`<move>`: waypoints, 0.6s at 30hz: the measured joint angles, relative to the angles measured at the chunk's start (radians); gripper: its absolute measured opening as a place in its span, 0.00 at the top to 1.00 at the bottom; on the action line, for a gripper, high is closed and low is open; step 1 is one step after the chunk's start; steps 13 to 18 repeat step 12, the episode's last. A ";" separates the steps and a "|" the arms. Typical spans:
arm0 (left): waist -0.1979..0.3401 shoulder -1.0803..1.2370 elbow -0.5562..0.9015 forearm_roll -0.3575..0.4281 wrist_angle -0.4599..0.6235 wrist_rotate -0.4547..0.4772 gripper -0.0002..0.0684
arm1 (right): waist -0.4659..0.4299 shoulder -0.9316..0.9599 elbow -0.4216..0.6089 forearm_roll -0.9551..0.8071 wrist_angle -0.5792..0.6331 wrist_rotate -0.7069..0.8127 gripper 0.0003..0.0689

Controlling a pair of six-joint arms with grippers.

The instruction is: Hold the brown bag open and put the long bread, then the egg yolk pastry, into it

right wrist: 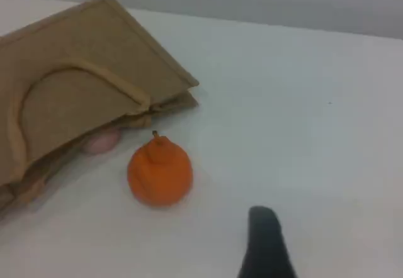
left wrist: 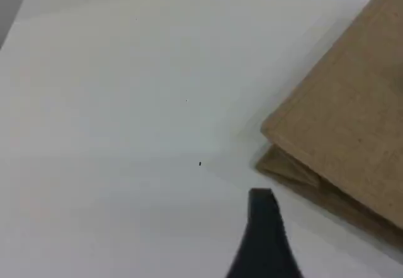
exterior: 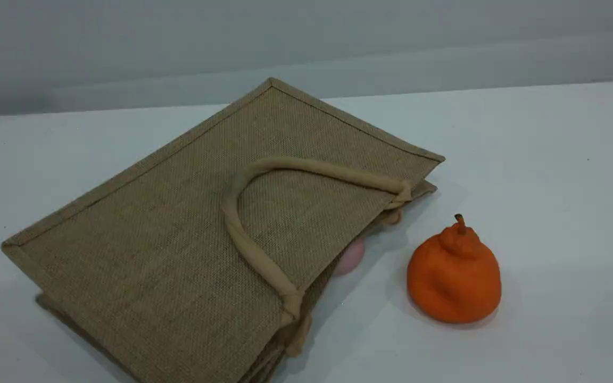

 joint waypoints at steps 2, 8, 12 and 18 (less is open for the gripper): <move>0.000 0.000 0.000 0.000 0.000 0.000 0.31 | 0.000 0.000 0.000 0.000 0.000 0.000 0.40; 0.000 0.000 0.000 0.000 -0.005 -0.006 0.31 | 0.000 0.000 0.000 0.000 0.000 0.000 0.40; 0.000 0.000 0.000 0.000 -0.005 -0.006 0.31 | 0.000 0.000 0.000 0.000 0.000 0.000 0.40; 0.000 0.000 0.000 0.000 -0.005 -0.006 0.31 | 0.000 0.000 0.000 0.000 0.000 0.000 0.40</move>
